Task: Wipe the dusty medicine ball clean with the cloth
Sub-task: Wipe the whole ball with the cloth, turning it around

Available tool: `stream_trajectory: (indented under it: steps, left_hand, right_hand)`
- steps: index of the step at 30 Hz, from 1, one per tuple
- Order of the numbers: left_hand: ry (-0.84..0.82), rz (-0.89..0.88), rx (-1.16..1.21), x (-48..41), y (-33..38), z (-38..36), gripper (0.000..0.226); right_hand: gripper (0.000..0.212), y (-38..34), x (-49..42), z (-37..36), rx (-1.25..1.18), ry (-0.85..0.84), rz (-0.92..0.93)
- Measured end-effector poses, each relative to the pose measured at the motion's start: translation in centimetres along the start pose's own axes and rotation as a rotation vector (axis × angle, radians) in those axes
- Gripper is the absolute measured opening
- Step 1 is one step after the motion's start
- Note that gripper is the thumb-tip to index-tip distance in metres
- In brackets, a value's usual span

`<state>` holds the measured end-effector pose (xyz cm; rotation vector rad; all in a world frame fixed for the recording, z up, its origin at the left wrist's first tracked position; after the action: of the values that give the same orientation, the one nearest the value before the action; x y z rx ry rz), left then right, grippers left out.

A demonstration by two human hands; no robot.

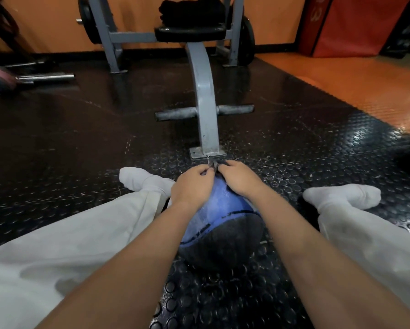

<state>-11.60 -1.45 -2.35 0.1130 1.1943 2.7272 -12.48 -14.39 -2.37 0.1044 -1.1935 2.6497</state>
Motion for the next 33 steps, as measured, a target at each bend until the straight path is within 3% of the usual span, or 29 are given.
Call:
stream_trajectory:
  steps: [5,8,12,18,20,23,26,28,30,33]
  left_hand:
    - [-0.098,0.016,0.136,-1.8,0.1,-0.2,0.021]
    - [-0.172,0.042,0.172,-2.5,0.5,-0.7,0.023]
    - [-0.134,-0.044,0.068,-2.5,0.4,-1.2,0.019]
    - [0.018,0.002,0.082,-0.9,-0.4,-0.2,0.031]
    - [0.035,0.047,0.083,-1.1,-0.7,0.1,0.029]
    - [-0.023,0.097,0.129,-2.4,-1.4,0.3,0.018]
    - [-0.155,0.150,0.280,-3.9,-1.9,-0.3,0.033]
    - [-0.220,0.163,0.281,-3.9,-1.8,-0.8,0.033]
    - [-0.218,0.032,0.201,-3.2,-0.8,-0.9,0.030]
    - [-0.113,-0.047,0.047,-1.5,-0.7,-0.6,0.023]
  right_hand:
    - [0.056,-0.3,7.4,-2.0,0.324,0.353,0.221]
    - [0.058,0.7,12.0,-4.9,0.372,0.466,0.281]
    - [0.060,0.3,9.5,-2.7,0.321,0.405,0.204]
    - [0.036,-0.4,-0.2,-0.1,0.141,0.005,-0.012]
    - [0.036,-1.0,-0.6,-0.5,0.172,0.024,0.010]
    - [0.048,-1.6,3.1,-1.2,0.286,0.244,0.157]
    - [0.061,-1.4,9.3,-3.4,0.355,0.370,0.320]
    - [0.062,-0.6,10.5,-4.0,0.349,0.354,0.344]
    - [0.065,-0.4,8.9,-2.9,0.323,0.328,0.308]
    - [0.041,-0.8,3.5,-0.5,0.180,0.188,0.142]
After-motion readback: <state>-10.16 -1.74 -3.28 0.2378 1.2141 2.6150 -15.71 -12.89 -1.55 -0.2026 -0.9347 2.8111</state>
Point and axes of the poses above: each hand's wrist, its own x-axis away from the middle knuckle, its own z-axis out of the back of the hand, y = z × x, the point moved 8 cm from there along -x, towards the middle knuckle, and after that the axes turned 1 degree about -y, right-handed, at the moved point
